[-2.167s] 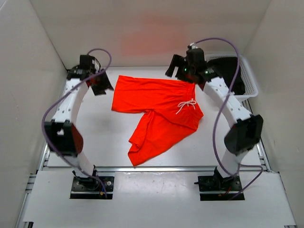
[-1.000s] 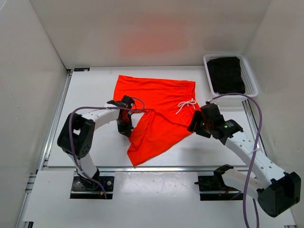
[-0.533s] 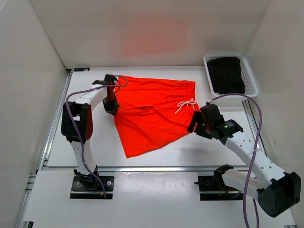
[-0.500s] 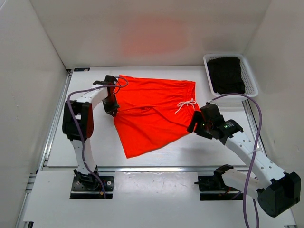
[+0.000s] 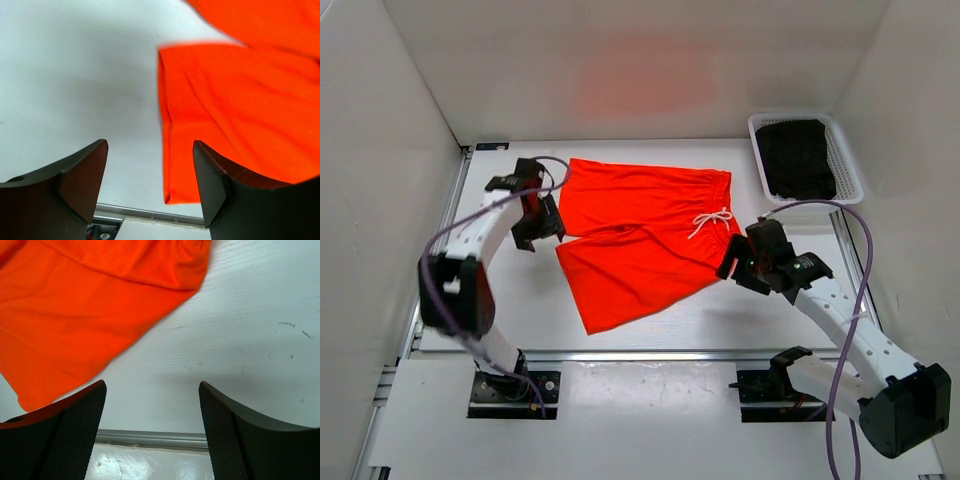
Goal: Fold and stack the shorts
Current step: Fold the shorts
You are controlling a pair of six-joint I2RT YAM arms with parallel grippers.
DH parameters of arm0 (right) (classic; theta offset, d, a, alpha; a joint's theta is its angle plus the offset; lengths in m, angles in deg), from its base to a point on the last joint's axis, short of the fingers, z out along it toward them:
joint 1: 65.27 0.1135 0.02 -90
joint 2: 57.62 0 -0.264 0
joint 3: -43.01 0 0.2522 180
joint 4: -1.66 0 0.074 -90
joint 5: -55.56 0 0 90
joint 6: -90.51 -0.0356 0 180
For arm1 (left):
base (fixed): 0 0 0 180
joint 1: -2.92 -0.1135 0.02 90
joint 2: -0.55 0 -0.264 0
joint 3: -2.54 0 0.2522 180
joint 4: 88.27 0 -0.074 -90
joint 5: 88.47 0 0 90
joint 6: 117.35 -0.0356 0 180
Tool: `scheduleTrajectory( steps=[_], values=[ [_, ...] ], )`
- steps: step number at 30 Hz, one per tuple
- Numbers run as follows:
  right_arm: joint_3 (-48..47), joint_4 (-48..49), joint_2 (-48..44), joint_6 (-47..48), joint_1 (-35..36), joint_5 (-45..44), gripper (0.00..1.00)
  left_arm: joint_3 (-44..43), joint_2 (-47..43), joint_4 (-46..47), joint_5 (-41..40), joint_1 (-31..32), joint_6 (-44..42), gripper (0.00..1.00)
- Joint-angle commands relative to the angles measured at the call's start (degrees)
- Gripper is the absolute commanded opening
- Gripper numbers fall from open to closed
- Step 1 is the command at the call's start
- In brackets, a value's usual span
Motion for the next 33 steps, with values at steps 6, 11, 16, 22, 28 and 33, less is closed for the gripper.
scheduleTrajectory(
  steps=[6, 11, 16, 22, 28, 33],
  values=[
    [4.63, 6.06, 2.68, 1.8, -11.61, 10.57, 0.79, 26.82, -20.13, 4.16, 11.89, 17.17, 14.2, 0.76],
    [4.63, 7.12, 5.14, 4.25, -19.17, 17.16, 0.78, 31.66, -19.61, 6.18, 11.89, 25.52, 20.89, 0.88],
    [3.49, 10.02, 9.7, 5.48, -23.66, 17.87, 0.77, 33.68, -15.49, 8.65, 11.28, 28.17, 22.92, 1.0],
    [-1.69, 15.28, 18.84, 7.77, -24.28, 16.47, 0.74, 35.27, -10.03, 11.46, 9.26, 28.79, 22.39, 0.25],
    [-5.83, 18.88, 28.25, 9.18, -21.91, 15.24, 0.74, 35.27, -16.17, 9.71, 7.86, 26.77, 23.1, 0.1],
    [-8.38, 23.1, 36.07, 7.87, -21.12, 18.57, 0.56, 34.14, -24.62, 5.4, 5.57, 24.05, 23.8, 0.1]
  ],
)
